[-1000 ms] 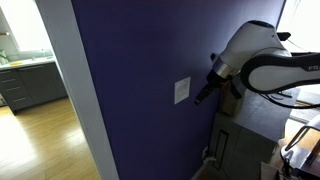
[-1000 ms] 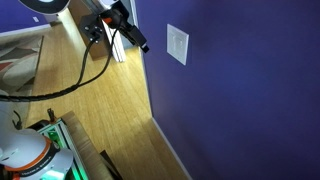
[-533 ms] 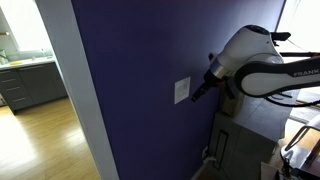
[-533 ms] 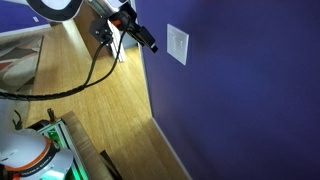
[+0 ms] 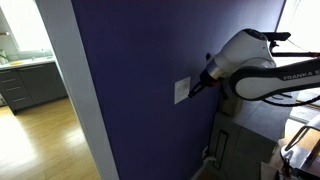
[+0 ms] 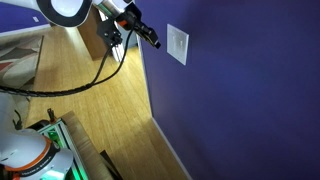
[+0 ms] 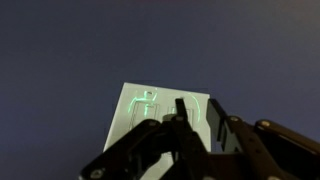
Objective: Press the left lights switch on the wall
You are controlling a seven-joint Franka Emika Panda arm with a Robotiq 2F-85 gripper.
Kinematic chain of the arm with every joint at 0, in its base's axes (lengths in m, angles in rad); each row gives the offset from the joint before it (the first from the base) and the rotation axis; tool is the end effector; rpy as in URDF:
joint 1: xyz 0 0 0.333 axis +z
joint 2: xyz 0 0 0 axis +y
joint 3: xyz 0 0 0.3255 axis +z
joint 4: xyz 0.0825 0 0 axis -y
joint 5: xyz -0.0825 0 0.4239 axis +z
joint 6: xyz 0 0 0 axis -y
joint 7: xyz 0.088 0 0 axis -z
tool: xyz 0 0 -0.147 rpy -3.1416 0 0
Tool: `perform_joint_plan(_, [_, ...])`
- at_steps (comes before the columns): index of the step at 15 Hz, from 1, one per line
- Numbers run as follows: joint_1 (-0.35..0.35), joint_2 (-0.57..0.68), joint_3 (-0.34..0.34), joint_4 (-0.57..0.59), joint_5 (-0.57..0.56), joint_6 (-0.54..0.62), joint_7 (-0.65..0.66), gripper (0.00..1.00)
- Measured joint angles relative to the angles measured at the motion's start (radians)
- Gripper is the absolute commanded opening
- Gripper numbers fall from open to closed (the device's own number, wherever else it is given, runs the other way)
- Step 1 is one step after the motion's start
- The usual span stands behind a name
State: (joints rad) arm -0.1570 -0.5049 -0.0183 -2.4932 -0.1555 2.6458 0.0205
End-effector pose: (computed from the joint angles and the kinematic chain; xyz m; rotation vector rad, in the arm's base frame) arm 0.4877 -0.0855 0.4986 2.8293 -0.1202 0.9501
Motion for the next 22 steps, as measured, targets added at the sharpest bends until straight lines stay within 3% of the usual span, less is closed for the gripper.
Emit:
perform_joint_plan(12, [-0.055,0.026,0.022,0.004,-0.025,0.083,0.022,0.0])
perform_joint_plan(22, [-0.06,0.072,0.023,0.022,-0.025,0.154,0.035,0.0])
